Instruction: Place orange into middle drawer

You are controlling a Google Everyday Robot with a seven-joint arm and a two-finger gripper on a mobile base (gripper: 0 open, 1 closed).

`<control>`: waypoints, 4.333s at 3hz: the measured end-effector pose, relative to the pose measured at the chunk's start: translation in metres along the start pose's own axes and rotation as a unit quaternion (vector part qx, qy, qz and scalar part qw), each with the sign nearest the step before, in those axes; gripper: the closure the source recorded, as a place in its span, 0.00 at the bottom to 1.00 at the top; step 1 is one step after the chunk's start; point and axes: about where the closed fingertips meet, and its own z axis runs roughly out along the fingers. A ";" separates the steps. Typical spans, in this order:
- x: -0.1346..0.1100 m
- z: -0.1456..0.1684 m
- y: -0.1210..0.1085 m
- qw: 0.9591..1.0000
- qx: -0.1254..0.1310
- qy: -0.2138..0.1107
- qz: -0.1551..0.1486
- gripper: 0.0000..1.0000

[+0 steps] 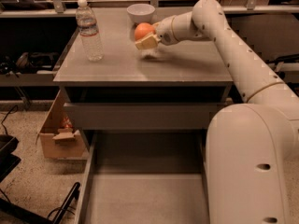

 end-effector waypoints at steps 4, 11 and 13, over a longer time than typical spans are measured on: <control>-0.038 -0.147 0.113 0.996 -0.017 0.059 -0.061 1.00; 0.281 -0.082 0.346 0.959 -0.180 0.173 0.131 1.00; 0.387 -0.024 0.391 0.941 -0.157 0.116 0.276 1.00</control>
Offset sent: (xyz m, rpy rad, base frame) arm -0.1319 -0.0068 0.1497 -0.1388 -0.2918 0.0118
